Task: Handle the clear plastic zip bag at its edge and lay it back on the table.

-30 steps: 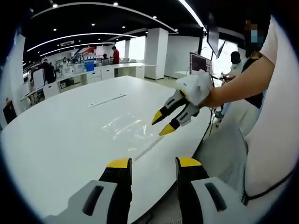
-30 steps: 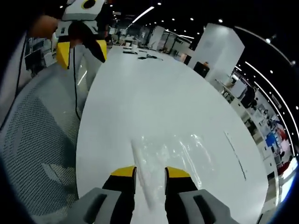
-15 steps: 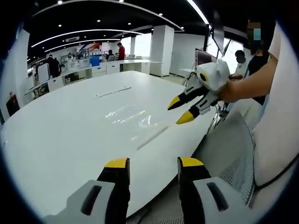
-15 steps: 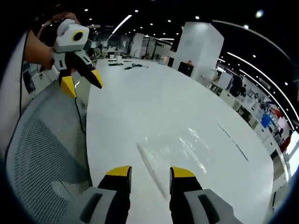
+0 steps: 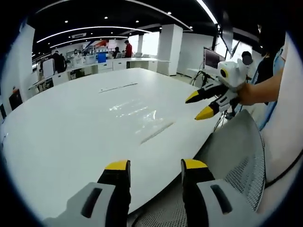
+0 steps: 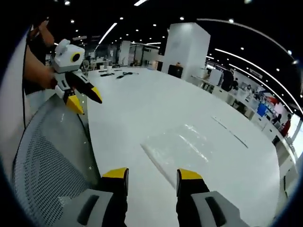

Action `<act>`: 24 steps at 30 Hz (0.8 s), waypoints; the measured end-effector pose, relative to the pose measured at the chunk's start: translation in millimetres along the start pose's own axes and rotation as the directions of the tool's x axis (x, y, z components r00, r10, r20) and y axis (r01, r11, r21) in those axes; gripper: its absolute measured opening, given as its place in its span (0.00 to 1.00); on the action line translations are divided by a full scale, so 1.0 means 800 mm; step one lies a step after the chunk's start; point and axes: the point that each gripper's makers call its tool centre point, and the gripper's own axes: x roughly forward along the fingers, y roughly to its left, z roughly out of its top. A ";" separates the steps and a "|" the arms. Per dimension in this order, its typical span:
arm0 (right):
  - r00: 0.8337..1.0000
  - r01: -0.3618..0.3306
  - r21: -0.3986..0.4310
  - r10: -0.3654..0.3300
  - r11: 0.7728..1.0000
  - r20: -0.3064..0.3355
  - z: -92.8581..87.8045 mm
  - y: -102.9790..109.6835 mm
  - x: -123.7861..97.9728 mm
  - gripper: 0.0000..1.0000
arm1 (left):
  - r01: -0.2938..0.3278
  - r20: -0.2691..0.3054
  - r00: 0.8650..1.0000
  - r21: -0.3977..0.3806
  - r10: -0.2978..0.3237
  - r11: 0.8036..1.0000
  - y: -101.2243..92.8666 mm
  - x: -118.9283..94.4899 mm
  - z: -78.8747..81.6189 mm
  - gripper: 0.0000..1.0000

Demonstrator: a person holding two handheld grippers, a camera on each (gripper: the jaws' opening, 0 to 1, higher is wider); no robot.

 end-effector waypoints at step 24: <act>0.996 0.046 0.194 -0.060 0.980 0.068 -0.013 0.008 -0.027 0.53 | -0.032 0.032 0.999 -0.012 0.032 0.999 -0.002 0.010 0.002 0.40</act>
